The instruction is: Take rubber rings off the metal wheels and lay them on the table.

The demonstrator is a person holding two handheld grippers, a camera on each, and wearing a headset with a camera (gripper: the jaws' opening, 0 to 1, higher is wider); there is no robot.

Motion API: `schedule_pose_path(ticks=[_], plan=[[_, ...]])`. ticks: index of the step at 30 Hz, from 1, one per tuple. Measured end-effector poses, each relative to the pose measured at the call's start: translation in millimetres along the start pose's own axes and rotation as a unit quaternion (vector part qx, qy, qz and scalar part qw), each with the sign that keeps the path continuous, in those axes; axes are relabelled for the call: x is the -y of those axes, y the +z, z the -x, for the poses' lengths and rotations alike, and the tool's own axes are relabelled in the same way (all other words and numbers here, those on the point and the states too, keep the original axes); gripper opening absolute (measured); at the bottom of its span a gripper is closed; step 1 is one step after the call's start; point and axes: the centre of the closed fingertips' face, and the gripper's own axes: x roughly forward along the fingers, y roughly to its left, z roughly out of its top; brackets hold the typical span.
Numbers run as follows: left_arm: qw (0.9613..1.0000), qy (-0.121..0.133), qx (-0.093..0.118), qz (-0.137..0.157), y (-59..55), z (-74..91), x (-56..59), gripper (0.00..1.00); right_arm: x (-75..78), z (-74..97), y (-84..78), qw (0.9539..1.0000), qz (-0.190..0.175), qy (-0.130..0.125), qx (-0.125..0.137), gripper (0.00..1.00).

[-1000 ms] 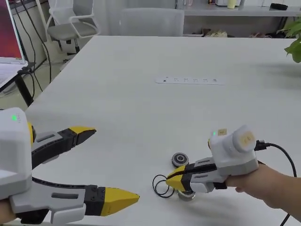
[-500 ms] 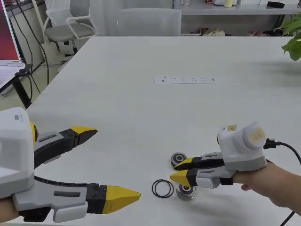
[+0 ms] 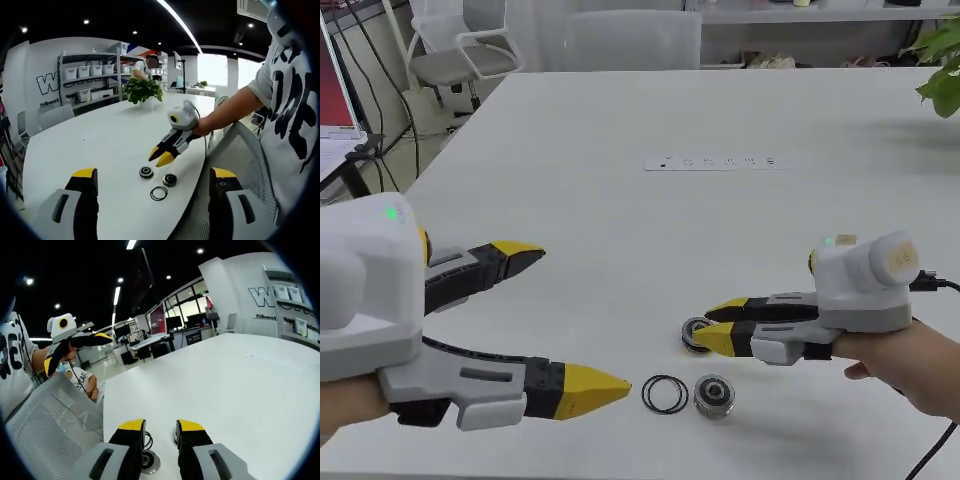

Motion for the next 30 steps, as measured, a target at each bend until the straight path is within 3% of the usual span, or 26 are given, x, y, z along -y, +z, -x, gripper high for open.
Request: schedule_pose_path(ticks=[5, 9, 23, 30], plan=[[0.9999, -0.011, -0.003, 0.000, 1.3, -13.7, -4.7, 0.88, 9.0, 6.9, -4.3, 0.9999, -0.006, -0.015, 0.001, 0.24], [0.9994, -0.025, 0.008, 0.021, 5.0, -23.4, -7.5, 0.86, 11.0, 10.2, -6.8, 0.9998, -0.009, -0.019, 0.000, 0.24], [0.9984, -0.053, -0.018, 0.007, -6.3, -61.2, -17.6, 0.76, 17.7, 9.0, -15.3, 0.9995, -0.008, -0.027, -0.015, 0.23], [0.9970, -0.066, -0.039, -0.003, -20.1, -80.8, -21.6, 0.70, 22.8, 6.7, -20.6, 0.9993, -0.009, -0.028, -0.022, 0.23]])
